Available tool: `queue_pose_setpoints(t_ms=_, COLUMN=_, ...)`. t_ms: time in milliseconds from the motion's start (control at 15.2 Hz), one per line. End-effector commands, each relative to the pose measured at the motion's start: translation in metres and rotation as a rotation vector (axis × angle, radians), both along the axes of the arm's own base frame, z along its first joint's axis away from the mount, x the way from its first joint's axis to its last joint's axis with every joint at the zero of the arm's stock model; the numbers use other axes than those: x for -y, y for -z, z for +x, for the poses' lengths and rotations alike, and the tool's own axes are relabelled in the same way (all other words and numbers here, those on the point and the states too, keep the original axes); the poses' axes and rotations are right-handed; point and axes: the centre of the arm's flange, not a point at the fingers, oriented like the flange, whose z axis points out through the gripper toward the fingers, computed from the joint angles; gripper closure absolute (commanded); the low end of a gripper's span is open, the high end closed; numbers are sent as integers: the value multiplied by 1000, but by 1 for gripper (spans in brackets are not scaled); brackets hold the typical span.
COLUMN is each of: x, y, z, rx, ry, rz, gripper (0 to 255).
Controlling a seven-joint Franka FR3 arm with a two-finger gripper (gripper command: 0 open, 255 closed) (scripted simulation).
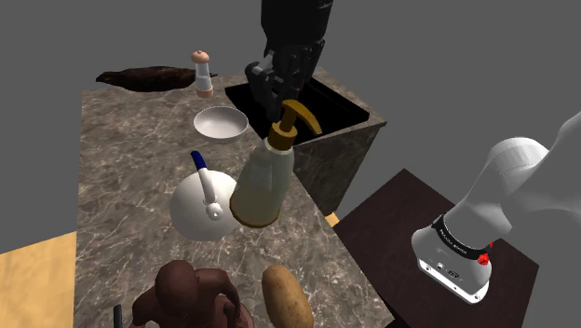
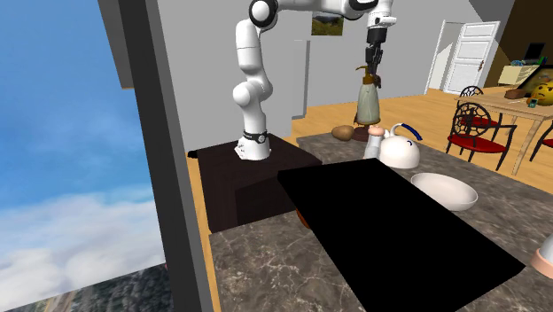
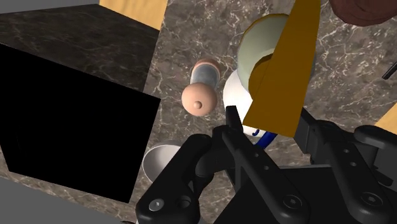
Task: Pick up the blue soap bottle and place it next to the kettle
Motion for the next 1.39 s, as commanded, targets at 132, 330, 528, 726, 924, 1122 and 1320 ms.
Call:
queue_pose_setpoints(t_ms=132, x=0, y=21, z=0, rx=1, ry=0, rz=1, gripper=255)
queue_pose_setpoints(t_ms=330, x=0, y=37, z=0, rx=1, ry=0, rz=1, gripper=255)
queue_pose_setpoints(t_ms=528, x=0, y=53, z=0, rx=1, ry=0, rz=1, gripper=255)
queue_pose_setpoints(t_ms=726, x=0, y=68, z=0, rx=1, ry=0, rz=1, gripper=255)
queue_pose_setpoints(t_ms=924, x=0, y=84, z=0, rx=1, ry=0, rz=1, gripper=255)
queue_pose_setpoints(t_ms=1122, x=0, y=100, z=0, rx=1, ry=0, rz=1, gripper=255)
queue_pose_setpoints(t_ms=1320, x=0, y=116, z=0, rx=1, ry=0, rz=1, gripper=255)
